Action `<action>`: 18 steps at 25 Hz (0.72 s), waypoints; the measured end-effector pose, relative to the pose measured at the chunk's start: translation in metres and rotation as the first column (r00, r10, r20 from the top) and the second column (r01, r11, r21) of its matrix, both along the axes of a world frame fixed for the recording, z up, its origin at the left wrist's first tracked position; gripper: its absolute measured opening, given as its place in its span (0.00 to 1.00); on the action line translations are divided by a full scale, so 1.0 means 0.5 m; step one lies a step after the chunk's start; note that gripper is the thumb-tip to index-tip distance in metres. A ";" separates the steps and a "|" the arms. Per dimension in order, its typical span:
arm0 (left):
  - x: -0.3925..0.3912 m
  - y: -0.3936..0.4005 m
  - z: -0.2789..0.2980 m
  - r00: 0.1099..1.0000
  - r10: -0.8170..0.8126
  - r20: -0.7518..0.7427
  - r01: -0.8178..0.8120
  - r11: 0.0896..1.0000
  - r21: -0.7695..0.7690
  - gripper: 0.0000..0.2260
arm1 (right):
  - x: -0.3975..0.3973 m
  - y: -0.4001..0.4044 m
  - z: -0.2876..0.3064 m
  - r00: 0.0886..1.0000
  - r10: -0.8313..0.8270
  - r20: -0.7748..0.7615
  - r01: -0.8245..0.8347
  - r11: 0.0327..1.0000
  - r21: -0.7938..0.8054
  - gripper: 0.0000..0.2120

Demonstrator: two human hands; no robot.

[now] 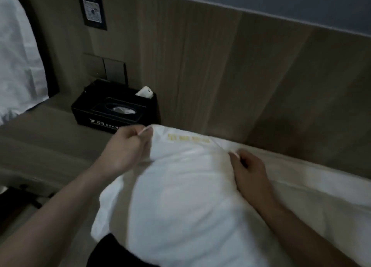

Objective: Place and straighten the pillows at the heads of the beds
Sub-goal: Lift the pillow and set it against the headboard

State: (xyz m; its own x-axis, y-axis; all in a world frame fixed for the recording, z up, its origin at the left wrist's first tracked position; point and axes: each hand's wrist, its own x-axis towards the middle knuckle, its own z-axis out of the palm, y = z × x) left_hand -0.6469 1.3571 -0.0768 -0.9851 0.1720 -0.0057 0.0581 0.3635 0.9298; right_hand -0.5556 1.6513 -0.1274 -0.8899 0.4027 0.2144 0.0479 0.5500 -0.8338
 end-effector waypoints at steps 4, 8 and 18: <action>0.004 -0.003 0.125 0.994 -0.015 -0.109 -0.014 0.963 -0.268 0.21 | 0.013 0.003 0.080 0.996 0.036 0.080 -0.043 0.996 0.083 0.18; -0.003 -0.022 0.134 0.969 -0.208 -0.135 0.115 0.858 -0.502 0.18 | 0.052 0.039 0.095 0.989 0.098 0.111 -0.121 0.968 0.220 0.11; 0.047 -0.032 0.173 0.946 -0.288 -0.149 0.162 0.817 -0.553 0.15 | 0.210 0.189 0.151 0.903 -0.186 0.388 -0.037 0.865 0.500 0.19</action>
